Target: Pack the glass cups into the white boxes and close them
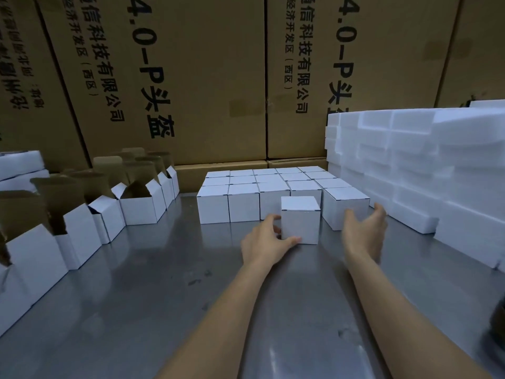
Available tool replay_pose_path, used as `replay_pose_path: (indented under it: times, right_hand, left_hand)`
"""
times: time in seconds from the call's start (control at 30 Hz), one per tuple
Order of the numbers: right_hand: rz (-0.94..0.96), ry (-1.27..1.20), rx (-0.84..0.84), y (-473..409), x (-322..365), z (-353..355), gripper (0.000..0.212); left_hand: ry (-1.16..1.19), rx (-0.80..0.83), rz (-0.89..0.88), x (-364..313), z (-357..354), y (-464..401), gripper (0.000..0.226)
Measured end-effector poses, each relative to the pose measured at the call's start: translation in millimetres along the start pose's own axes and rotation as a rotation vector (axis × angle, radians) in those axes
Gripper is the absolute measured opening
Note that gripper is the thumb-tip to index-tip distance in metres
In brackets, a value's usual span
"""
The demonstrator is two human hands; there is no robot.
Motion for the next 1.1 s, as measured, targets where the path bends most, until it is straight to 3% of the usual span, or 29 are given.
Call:
replay_pose_path:
  times: [0.17, 0.5, 0.87, 1.1]
  right_hand:
    - [0.003, 0.051, 0.056, -17.4, -2.9, -13.0, 0.062]
    - [-0.009, 0.037, 0.008, -24.9, -6.7, -15.9, 0.054]
    - [-0.008, 0.101, -0.006, -20.0, -4.9, -17.2, 0.054]
    - [0.143, 0.181, 0.015, 21.4, 11.8, -7.4, 0.055]
  left_hand:
    - [-0.135, -0.008, 0.015, -15.1, -18.8, -22.9, 0.06]
    - [-0.387, -0.049, -0.033, -27.3, -33.6, -33.8, 0.058]
    - [-0.449, -0.045, -0.036, -32.5, -33.6, -19.9, 0.056]
    - [-0.488, -0.094, -0.1, -38.5, -21.6, 34.3, 0.029]
Point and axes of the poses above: each hand's wrist, its own y-axis away from the middle knuckle, its own z-axis out of the back of the hand, x = y × z, the point moved 4 cm from there along -y, towards the middle knuckle, and after that the axes turned 8 degrees about x, right-handed, at the moved point
